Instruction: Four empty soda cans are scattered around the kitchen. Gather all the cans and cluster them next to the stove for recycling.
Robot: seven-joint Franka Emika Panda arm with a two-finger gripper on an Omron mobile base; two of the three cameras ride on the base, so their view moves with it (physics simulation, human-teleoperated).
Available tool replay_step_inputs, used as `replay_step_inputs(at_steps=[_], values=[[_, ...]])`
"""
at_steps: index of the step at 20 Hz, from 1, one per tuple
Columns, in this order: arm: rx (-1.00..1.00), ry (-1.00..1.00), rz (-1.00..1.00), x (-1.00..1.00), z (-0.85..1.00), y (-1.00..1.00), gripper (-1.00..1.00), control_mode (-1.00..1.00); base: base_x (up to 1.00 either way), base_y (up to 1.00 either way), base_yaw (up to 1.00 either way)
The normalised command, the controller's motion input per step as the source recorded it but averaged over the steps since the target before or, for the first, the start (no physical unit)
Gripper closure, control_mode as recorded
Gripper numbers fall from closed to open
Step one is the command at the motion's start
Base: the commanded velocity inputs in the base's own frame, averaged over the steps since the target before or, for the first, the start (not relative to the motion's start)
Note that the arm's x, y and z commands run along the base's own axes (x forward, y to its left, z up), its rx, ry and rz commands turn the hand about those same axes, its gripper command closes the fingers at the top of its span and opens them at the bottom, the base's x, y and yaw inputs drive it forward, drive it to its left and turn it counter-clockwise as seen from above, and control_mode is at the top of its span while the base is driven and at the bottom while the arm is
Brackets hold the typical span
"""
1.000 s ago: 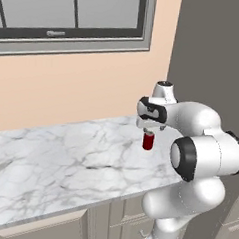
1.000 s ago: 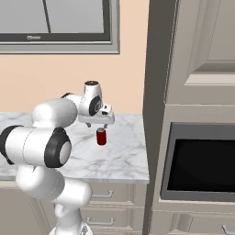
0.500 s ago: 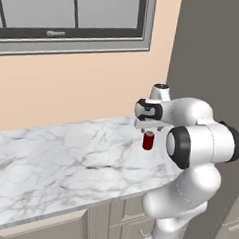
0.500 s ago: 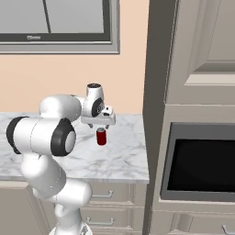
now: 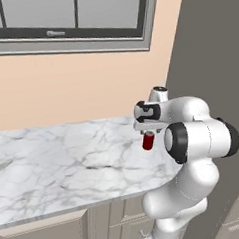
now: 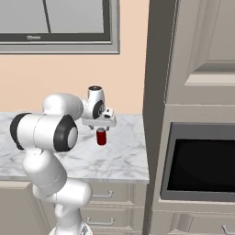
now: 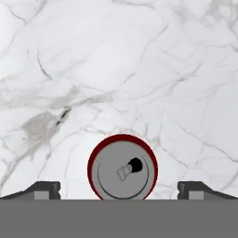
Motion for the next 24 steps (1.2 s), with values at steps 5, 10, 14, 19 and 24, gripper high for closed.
replay_step_inputs(at_steps=[5,10,14,19,24], values=[[0.00,0.00,0.00,0.04,-0.15,-0.01,-1.00,-1.00,0.00,0.00,0.00],[0.00,0.00,0.00,0.02,-0.13,-0.01,-1.00,-1.00,0.00,0.00,0.00],[0.00,0.00,0.00,0.04,-0.11,-0.03,-1.00,-1.00,0.00,0.00,0.00],[0.00,0.00,0.00,0.01,-0.08,-0.02,-1.00,-1.00,0.00,0.00,0.00],[0.00,0.00,0.00,0.00,-0.09,0.00,-1.00,-1.00,0.00,0.00,0.00]])
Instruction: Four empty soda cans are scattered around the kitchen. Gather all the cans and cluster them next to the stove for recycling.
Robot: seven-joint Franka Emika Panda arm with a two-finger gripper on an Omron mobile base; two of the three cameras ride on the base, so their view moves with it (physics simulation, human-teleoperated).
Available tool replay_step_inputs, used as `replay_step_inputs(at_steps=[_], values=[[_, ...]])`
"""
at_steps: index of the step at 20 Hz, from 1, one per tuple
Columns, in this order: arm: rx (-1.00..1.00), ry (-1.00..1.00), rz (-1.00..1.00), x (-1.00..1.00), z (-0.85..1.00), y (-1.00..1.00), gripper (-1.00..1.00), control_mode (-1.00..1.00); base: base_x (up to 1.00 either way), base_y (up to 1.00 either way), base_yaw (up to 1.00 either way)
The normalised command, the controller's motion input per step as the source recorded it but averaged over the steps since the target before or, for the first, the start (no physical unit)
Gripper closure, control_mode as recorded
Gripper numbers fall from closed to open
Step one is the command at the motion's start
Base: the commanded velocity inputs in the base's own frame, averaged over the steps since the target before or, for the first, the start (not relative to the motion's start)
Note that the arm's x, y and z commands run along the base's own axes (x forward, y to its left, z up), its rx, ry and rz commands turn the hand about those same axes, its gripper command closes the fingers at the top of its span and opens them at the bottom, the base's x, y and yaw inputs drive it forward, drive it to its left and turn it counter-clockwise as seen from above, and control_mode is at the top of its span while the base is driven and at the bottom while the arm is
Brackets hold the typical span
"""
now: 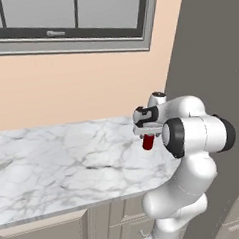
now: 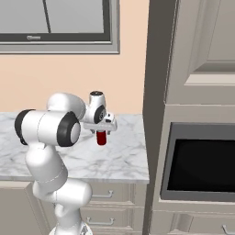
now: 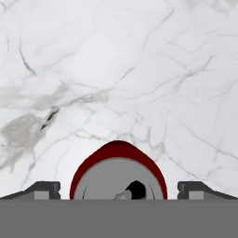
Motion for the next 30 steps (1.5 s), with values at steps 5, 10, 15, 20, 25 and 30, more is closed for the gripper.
replay_step_inputs(at_steps=[5,10,15,20,25,30], values=[[0.00,0.00,0.00,0.00,-0.06,0.00,-1.00,-1.00,0.00,0.00,0.00],[0.00,0.00,0.00,-0.06,-0.05,0.00,1.00,-1.00,0.00,0.00,0.00],[0.00,0.00,0.00,-0.01,-0.03,0.00,1.00,-1.00,0.00,0.00,0.00],[0.00,-0.02,0.00,-0.14,0.15,0.00,1.00,-1.00,0.00,0.00,0.00],[0.00,-0.05,0.00,-0.22,0.48,0.00,1.00,-1.00,0.00,0.00,0.00],[0.00,0.00,0.00,-0.23,0.41,0.04,1.00,-1.00,0.00,0.00,0.00]])
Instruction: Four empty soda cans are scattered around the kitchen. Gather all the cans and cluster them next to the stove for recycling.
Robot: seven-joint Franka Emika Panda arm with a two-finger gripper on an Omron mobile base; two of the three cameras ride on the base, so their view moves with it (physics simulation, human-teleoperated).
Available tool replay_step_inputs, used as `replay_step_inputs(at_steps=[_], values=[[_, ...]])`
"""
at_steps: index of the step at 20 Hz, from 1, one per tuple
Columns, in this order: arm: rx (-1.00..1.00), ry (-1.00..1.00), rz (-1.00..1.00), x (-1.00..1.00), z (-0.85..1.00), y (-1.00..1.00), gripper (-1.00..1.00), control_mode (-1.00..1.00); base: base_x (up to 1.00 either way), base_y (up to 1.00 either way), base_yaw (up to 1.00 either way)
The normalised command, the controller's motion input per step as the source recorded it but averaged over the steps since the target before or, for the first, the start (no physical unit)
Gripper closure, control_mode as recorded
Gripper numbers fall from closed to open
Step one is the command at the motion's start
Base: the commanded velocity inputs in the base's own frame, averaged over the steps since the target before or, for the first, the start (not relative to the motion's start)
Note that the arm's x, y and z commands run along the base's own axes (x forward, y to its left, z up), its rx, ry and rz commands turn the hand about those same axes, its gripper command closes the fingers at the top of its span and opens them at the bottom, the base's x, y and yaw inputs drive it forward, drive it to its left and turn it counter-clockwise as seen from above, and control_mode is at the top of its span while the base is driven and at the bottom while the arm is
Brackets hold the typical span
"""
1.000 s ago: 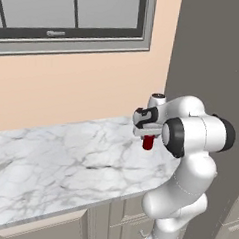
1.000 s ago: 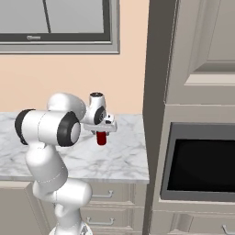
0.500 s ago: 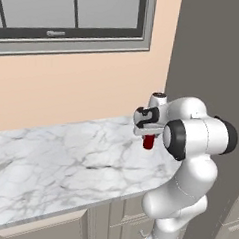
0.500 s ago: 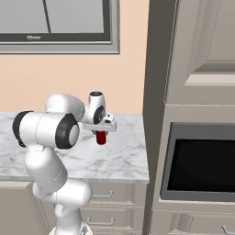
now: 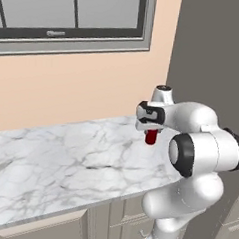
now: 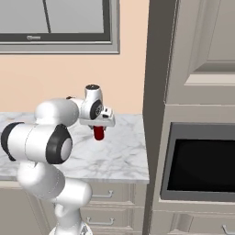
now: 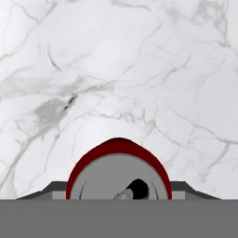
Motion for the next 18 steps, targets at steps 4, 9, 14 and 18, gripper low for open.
replay_step_inputs(at_steps=[4,9,14,18], values=[[0.00,0.00,0.00,-0.26,0.32,0.14,1.00,-1.00,0.00,0.00,0.00],[0.00,-0.01,0.00,-0.36,0.28,0.04,1.00,-1.00,0.00,0.00,0.00],[0.00,-0.03,0.00,-0.37,0.26,0.00,1.00,-1.00,0.00,0.00,0.00],[0.00,0.00,0.00,-0.24,0.14,0.00,1.00,-1.00,0.00,0.00,0.00]])
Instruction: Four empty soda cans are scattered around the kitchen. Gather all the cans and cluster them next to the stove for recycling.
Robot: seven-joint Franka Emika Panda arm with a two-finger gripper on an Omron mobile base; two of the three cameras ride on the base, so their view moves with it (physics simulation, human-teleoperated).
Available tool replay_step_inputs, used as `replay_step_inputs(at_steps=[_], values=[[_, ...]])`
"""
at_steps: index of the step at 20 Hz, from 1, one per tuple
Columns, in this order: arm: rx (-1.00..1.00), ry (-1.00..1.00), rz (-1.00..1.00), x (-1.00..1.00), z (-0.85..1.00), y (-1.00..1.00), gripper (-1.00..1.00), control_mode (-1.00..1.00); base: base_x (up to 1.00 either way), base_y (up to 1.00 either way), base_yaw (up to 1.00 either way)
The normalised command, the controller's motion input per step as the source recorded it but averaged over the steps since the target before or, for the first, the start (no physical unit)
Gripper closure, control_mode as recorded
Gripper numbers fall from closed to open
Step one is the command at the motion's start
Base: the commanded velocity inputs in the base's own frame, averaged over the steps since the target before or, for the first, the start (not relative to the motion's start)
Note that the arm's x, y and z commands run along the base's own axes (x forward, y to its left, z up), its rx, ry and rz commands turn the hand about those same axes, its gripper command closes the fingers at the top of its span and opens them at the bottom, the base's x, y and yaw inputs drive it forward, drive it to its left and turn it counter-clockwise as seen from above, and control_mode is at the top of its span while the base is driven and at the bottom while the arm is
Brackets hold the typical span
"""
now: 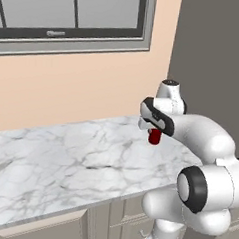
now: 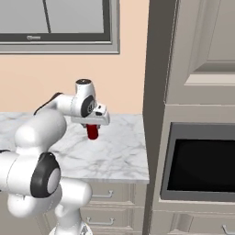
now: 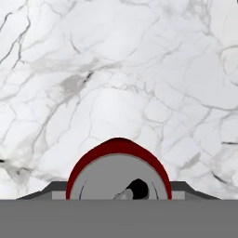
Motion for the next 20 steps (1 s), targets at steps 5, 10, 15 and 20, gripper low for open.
replay_step_inputs(at_steps=[5,10,15,20], values=[[0.00,0.00,0.00,-0.24,0.16,0.00,1.00,-1.00,0.00,0.00,0.00],[0.00,-0.01,0.00,-0.19,0.20,0.00,1.00,-1.00,0.00,0.00,0.00],[0.00,-0.03,0.00,-0.21,0.19,0.00,1.00,-1.00,0.00,0.00,0.00],[0.00,-0.03,0.00,-0.32,0.11,0.00,1.00,-1.00,0.00,0.00,0.00]])
